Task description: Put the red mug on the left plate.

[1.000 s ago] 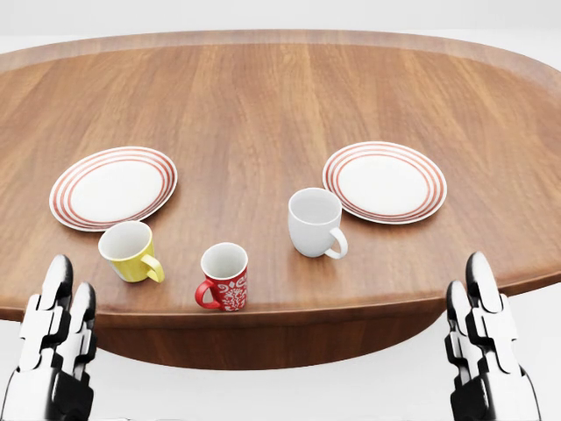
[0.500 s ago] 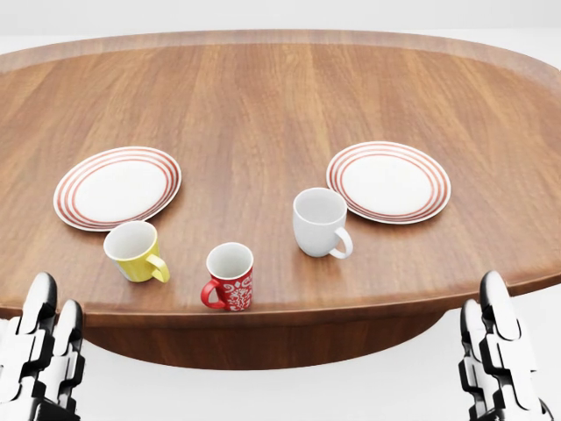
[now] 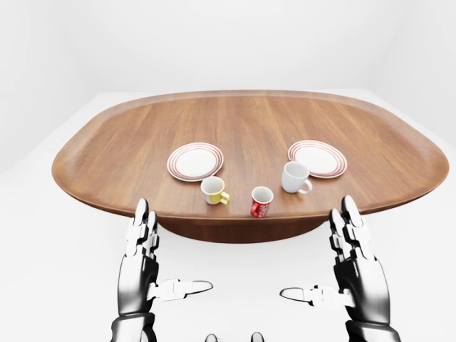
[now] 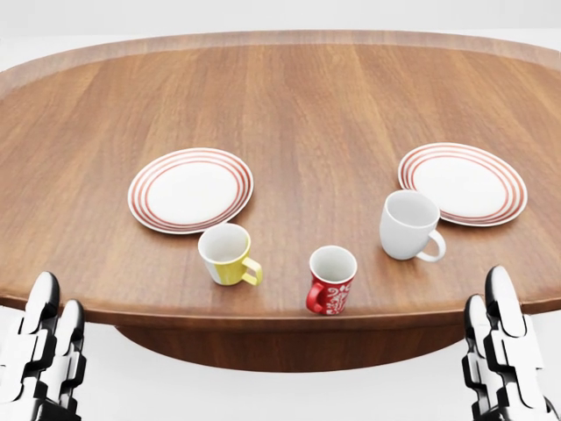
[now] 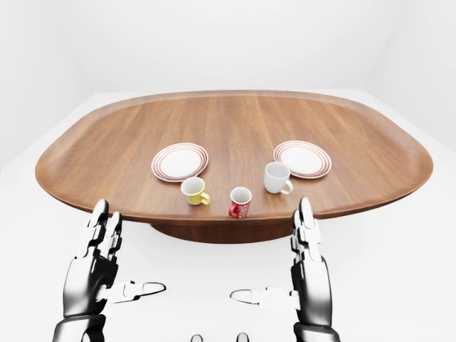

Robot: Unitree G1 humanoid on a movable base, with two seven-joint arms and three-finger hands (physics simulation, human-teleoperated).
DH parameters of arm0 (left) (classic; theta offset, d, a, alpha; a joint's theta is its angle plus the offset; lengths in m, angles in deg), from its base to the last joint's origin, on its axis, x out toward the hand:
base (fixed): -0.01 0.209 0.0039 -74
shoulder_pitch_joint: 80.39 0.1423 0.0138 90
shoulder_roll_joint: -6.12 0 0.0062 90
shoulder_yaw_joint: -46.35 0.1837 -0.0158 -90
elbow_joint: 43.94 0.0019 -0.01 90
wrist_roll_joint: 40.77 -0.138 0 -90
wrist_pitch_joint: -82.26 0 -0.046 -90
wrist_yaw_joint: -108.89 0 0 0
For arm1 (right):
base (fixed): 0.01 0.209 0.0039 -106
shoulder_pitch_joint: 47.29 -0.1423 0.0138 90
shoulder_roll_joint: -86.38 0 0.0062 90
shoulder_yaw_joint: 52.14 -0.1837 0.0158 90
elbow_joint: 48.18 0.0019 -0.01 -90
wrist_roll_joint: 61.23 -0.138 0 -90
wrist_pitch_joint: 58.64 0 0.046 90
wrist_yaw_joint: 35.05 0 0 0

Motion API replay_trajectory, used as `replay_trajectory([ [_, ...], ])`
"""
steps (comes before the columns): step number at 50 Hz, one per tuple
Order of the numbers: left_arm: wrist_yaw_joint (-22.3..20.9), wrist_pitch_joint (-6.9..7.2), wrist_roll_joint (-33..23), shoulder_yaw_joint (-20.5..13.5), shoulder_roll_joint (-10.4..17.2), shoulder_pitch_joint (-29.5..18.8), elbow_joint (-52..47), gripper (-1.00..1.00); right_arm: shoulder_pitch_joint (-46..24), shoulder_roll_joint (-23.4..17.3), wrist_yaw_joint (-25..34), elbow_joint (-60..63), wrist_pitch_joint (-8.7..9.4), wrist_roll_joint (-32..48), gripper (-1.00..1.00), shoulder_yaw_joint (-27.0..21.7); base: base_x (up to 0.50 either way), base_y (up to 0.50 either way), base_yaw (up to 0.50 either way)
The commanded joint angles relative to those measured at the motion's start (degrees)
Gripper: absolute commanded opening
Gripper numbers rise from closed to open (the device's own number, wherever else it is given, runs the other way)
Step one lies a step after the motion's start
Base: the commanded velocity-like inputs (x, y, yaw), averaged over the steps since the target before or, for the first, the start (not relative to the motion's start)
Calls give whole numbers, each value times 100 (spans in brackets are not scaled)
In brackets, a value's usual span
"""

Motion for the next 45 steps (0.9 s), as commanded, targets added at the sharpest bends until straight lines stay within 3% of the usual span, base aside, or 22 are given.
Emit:
replay_trajectory([
  [1, -10, 0, 2, 25, 23, -26, 0, 100, -69, -60, -48, -17, 0, 90, 100, 99, 7, 50, 0],
  [37, 48, 0, -44, 100, 69, -29, 21, 100, -112, -205, -84, -132, 0, 208, 100, 261, 7, 50, 0],
  [45, 46, 0, -48, 97, 71, -56, 40, 100, -176, -245, 11, -95, 0, 1, 100, 250, 19, 1, 0],
])
